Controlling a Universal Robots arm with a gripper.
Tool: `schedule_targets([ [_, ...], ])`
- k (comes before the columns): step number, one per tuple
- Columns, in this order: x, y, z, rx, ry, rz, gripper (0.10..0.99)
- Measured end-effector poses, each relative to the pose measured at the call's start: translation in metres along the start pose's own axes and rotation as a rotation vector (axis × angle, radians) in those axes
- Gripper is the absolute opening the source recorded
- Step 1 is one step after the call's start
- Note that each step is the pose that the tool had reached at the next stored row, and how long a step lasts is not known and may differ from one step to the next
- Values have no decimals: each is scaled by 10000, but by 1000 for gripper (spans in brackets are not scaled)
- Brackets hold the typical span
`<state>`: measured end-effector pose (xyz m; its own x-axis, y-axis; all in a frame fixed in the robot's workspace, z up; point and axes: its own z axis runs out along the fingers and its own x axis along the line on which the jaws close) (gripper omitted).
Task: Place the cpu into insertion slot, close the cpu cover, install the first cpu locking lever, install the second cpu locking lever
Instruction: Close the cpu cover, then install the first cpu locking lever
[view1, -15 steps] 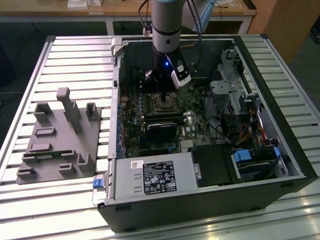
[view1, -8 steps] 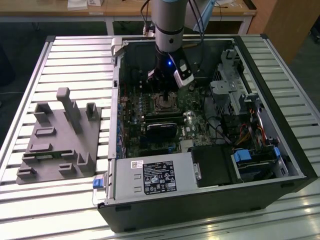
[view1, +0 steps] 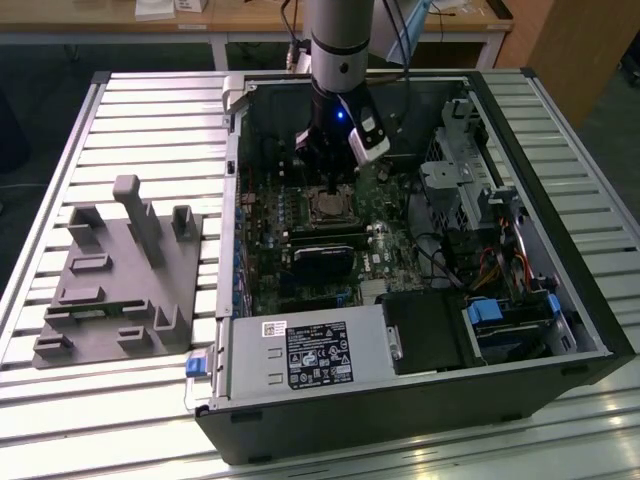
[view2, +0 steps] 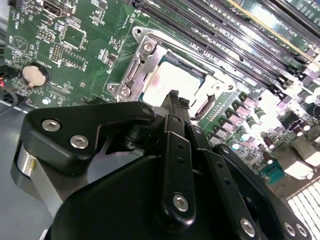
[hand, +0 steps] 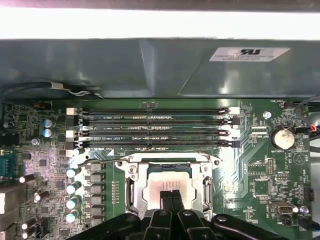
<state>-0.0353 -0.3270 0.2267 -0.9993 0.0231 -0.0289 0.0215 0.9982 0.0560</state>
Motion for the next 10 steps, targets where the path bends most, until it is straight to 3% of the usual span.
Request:
schedule_targets([
  [10,0,1,-12,0,0,0,106],
])
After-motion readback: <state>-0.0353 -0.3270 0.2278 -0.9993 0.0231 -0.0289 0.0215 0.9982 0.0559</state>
